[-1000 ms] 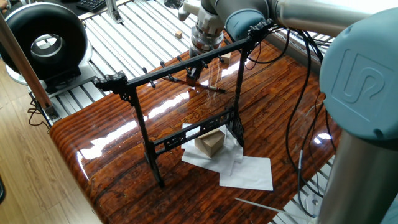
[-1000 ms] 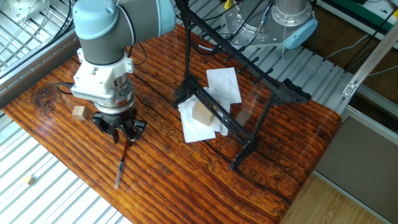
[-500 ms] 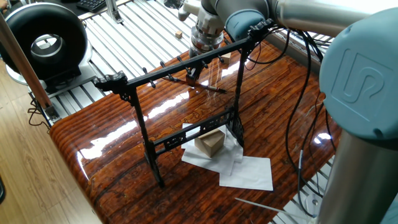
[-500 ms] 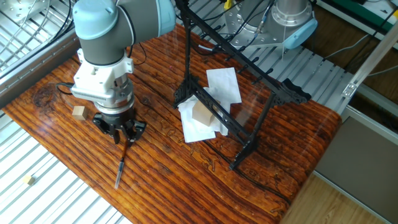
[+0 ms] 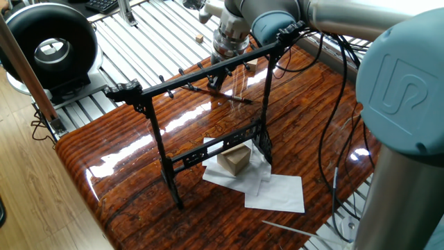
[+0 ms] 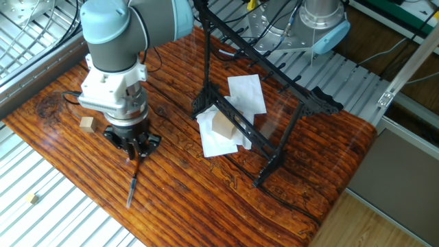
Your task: Place the brush on the pen rack
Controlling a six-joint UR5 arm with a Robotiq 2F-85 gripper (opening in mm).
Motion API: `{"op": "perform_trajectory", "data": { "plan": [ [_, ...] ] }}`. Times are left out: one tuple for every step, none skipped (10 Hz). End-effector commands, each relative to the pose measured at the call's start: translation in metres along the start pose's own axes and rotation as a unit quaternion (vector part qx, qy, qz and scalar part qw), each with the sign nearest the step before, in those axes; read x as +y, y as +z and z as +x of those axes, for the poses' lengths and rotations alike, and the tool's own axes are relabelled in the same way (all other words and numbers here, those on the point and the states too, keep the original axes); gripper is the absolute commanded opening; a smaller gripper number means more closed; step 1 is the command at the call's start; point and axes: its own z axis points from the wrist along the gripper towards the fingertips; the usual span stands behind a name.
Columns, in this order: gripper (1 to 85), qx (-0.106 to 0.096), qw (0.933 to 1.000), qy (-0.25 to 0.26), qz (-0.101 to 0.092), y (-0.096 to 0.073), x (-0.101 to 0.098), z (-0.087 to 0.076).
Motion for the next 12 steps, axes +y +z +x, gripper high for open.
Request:
{"op": "perform_trajectory", "data": {
  "plan": [
    [22.0, -0.006, 0.9999, 0.013, -0.009, -0.001, 0.003, -0.003],
    [21.3, -0.006, 0.9998, 0.014, -0.009, 0.000, 0.003, -0.003],
    [19.7, -0.006, 0.9998, 0.016, -0.010, 0.000, 0.004, -0.003],
    [18.3, -0.006, 0.9998, 0.018, -0.011, 0.000, 0.004, -0.003],
    [16.7, -0.006, 0.9997, 0.018, -0.011, 0.000, 0.004, -0.003],
    [16.7, -0.007, 0.9997, 0.019, -0.012, 0.001, 0.004, -0.003],
    [16.3, -0.007, 0.9997, 0.019, -0.012, 0.001, 0.004, -0.003],
    [13.3, -0.008, 0.9996, 0.024, -0.014, 0.001, 0.005, -0.004],
    [6.7, -0.007, 0.9992, 0.035, -0.018, 0.000, 0.007, -0.003],
    [1.0, -0.002, 0.9991, 0.039, -0.017, -0.003, 0.007, -0.001],
    [1.0, 0.003, 0.9992, 0.037, -0.017, -0.008, 0.006, 0.001],
    [1.0, 0.007, 0.9992, 0.035, -0.018, -0.013, 0.006, 0.002]
  ]
}}
